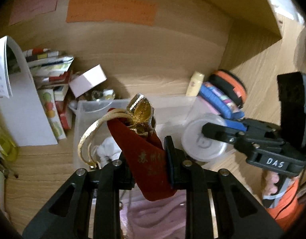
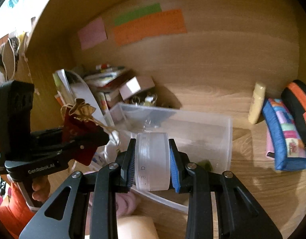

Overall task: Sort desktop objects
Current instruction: 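Carry the red pouch and white container over the clear box with both grippers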

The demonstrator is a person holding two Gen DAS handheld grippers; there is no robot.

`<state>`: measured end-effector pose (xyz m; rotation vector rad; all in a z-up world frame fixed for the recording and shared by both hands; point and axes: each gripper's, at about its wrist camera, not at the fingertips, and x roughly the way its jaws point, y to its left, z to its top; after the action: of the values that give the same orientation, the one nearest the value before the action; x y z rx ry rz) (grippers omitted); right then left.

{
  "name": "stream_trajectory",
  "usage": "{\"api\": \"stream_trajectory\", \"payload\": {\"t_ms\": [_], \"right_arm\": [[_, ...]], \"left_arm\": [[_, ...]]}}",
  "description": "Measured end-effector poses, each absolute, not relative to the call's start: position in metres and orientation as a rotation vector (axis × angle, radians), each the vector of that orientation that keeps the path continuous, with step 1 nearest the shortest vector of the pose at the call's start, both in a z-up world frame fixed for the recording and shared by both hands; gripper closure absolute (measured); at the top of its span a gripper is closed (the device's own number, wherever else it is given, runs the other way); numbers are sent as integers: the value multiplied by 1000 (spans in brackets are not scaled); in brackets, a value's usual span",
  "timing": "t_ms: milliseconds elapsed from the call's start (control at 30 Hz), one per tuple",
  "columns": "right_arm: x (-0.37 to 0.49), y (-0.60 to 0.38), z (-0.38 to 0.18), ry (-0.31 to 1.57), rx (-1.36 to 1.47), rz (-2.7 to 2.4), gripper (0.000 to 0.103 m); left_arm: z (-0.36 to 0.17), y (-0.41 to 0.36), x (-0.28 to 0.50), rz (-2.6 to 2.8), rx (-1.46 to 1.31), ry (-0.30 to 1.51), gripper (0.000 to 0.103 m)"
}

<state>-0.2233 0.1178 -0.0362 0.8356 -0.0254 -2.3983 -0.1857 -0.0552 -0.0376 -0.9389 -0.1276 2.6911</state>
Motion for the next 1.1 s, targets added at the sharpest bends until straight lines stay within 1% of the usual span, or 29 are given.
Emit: {"api": "stream_trajectory", "payload": {"t_ms": [133, 267, 533, 667, 733, 767, 800, 833, 900, 967, 1033, 1100], "right_arm": [[-228, 117, -46, -14, 873, -2405, 76], [-227, 111, -51, 29, 883, -2422, 76], [-223, 108, -61, 53, 900, -2416, 76], [-222, 103, -66, 84, 898, -2410, 75], [-218, 101, -65, 114, 868, -2424, 74], [-217, 100, -64, 130, 858, -2427, 74], [-216, 99, -63, 138, 850, -2431, 74], [-215, 100, -62, 139, 846, -2434, 72], [-215, 102, -61, 126, 846, -2435, 64], [-215, 105, -59, 110, 836, -2443, 49], [-213, 108, -58, 97, 814, -2456, 41], [-212, 110, -56, 88, 792, -2471, 34]], "left_arm": [[-46, -57, -188, 2691, -971, -130, 80], [-51, -55, -188, 2712, -980, -105, 80], [-59, -50, -191, 2738, -996, -37, 79], [-59, -49, -189, 2780, -973, -7, 68], [-60, -50, -189, 2789, -969, 1, 66], [-60, -50, -190, 2792, -969, 2, 63], [-60, -51, -190, 2794, -968, -1, 57], [-59, -51, -190, 2798, -966, -2, 54], [-58, -52, -189, 2814, -952, 0, 45], [-56, -53, -187, 2824, -934, 2, 40], [-55, -52, -185, 2837, -918, 12, 36], [-52, -51, -182, 2861, -892, 28, 26]]}}
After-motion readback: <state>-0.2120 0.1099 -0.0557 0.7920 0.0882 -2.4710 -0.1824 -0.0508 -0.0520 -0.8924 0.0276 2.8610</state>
